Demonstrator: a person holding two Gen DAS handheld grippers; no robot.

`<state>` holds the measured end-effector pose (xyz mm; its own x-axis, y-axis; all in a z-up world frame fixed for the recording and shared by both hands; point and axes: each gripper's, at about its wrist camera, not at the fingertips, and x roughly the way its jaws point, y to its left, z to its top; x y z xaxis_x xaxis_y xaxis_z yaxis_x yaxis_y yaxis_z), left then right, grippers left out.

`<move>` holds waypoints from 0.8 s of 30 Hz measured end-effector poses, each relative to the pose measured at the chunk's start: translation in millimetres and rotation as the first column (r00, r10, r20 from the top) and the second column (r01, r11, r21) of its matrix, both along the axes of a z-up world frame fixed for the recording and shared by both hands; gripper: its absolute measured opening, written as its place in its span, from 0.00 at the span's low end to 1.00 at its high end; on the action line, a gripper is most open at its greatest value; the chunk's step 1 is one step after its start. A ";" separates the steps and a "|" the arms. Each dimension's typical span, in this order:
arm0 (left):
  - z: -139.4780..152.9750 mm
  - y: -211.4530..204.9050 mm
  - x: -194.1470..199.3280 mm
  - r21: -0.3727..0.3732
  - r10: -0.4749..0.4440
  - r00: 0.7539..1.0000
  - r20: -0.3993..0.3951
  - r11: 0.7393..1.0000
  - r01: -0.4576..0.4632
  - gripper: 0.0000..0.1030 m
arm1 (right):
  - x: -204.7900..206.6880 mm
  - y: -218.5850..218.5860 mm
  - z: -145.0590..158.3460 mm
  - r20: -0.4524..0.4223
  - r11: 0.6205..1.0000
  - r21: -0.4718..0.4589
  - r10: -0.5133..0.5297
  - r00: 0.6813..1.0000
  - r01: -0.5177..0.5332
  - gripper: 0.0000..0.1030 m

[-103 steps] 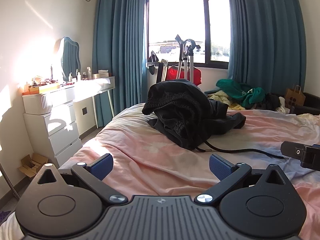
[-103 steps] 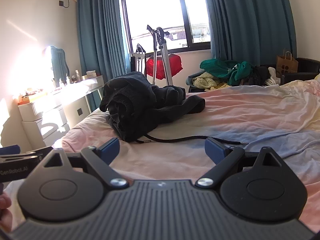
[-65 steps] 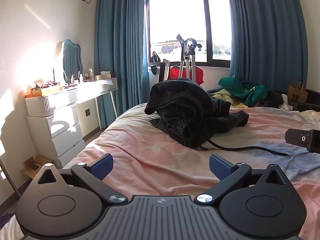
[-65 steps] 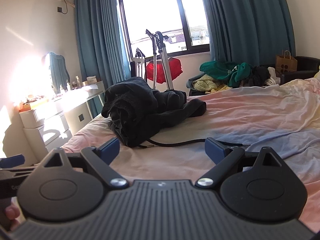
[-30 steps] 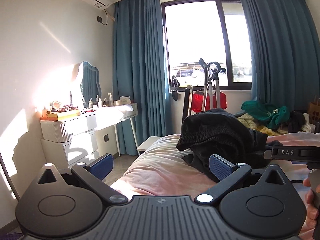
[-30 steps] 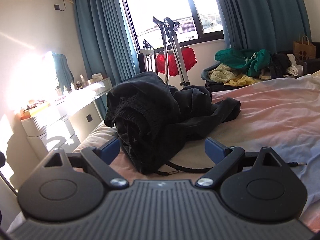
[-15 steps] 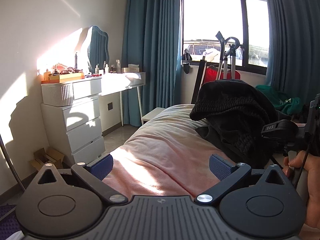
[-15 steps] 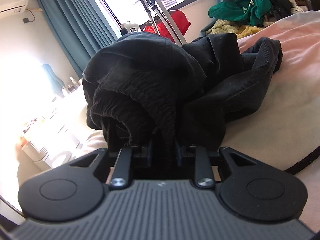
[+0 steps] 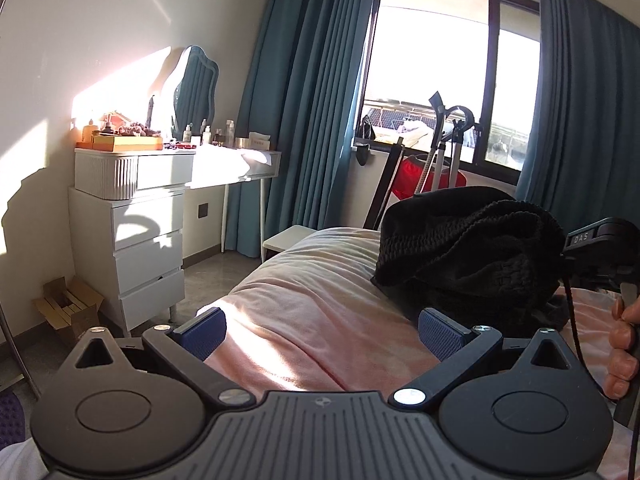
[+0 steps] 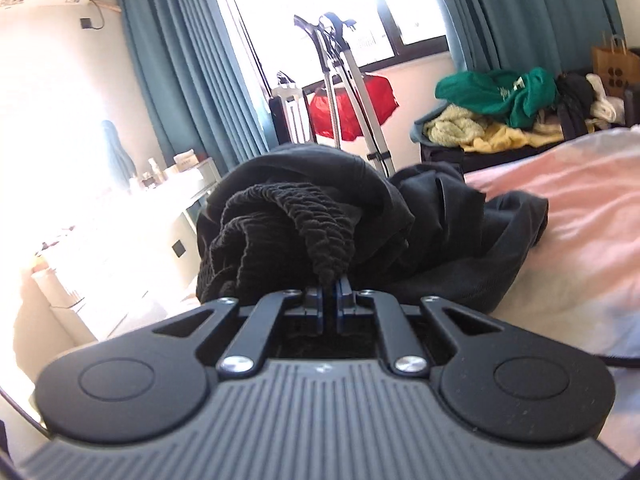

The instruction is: Fold clothes

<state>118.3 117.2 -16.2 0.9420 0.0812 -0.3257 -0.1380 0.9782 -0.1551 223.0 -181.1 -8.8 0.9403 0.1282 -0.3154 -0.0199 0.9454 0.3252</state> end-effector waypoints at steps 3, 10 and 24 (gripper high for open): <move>4.1 3.4 -7.9 -0.045 -0.020 1.000 0.006 0.999 0.021 1.00 | -42.1 -12.5 32.1 0.047 0.999 -0.030 0.046 0.998 -0.045 0.09; 11.3 -19.1 -38.7 0.048 -0.104 0.994 0.018 0.994 0.103 1.00 | -156.1 -28.7 54.7 0.089 0.983 -0.146 0.128 0.988 -0.114 0.09; -33.4 -117.7 -103.7 0.372 -0.196 0.973 -0.124 0.899 0.229 1.00 | -230.7 -75.1 -10.7 -0.048 0.999 -0.029 0.030 0.998 -0.032 0.09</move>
<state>14.6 -0.5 -49.6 0.9222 0.0152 -0.3864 0.0840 0.9675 0.2386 -7.7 -256.1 -19.5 0.9199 0.1469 -0.3635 -0.0345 0.9539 0.2981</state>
